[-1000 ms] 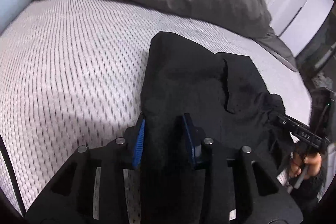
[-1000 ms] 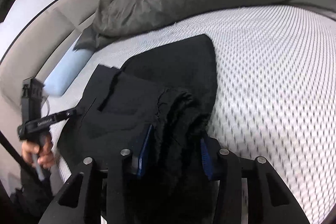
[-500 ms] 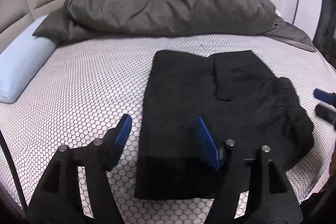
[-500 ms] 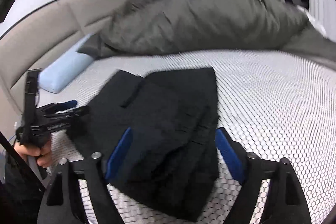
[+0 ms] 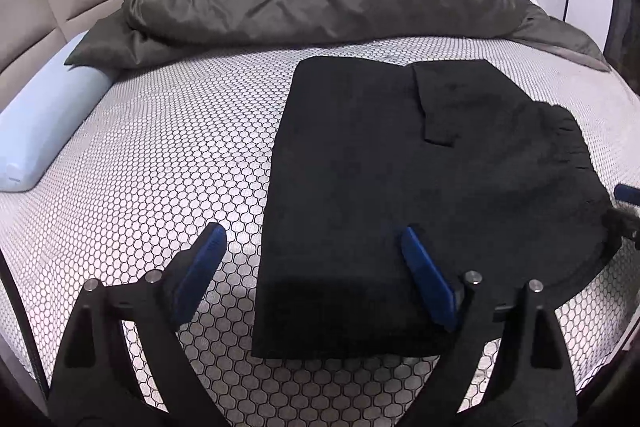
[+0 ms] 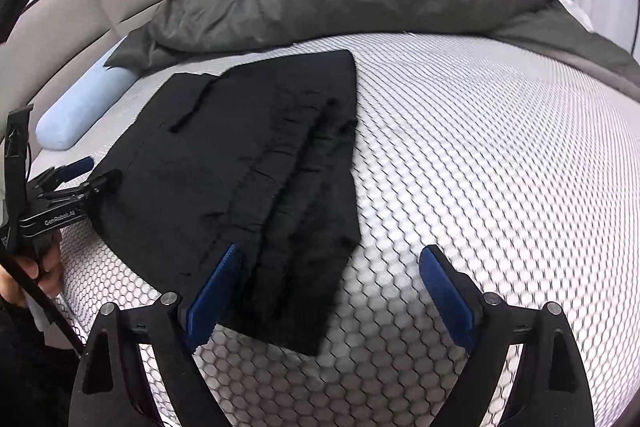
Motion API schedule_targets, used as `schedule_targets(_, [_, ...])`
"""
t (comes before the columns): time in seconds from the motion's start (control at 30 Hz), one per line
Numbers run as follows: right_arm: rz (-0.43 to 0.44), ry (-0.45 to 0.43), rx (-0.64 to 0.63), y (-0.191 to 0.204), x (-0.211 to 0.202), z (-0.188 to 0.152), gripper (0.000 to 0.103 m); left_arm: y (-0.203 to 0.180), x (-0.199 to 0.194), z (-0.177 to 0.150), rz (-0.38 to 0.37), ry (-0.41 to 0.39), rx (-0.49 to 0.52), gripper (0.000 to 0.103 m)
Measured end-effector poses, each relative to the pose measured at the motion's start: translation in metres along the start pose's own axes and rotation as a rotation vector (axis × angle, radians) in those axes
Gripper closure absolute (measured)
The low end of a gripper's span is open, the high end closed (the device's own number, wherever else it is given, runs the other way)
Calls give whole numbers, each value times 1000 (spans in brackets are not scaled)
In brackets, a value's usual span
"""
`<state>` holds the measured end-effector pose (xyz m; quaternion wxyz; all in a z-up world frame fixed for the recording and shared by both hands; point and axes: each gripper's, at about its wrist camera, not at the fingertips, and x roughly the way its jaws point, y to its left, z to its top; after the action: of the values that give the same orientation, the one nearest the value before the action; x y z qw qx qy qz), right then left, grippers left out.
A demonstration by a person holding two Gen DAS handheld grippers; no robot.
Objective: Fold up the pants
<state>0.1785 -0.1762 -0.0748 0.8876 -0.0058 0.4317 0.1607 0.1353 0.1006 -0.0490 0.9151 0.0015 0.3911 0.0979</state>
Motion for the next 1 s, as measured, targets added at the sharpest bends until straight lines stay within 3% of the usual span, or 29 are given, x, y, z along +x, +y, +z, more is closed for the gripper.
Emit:
schedule_targets(0.1, [-11,-61,-34,7,-18,-1,11,0,-12,-1,5,-24,-10,15])
schedule_targets(0.2, [-2,-148,-82,17,-42,-7,9,-1,-38,-8,-44,-95,-25,14])
schedule_targets(0.3, [0,-214,-107,28,-62,-19,0,-6,-69,-21,-85,-192,-39,1])
schedule_targets(0.53, [61,-377,-108,41,-99,-53,0,-16,-115,-54,-126,-332,-56,1])
schedule_targets(0.73, [94,-455,-153,53,-117,-59,0,-18,-123,-73,-156,-338,-92,1])
schedule_targets(1.0, [113,-466,-129,55,-121,-58,0,-12,-133,-76,-170,-357,-110,1])
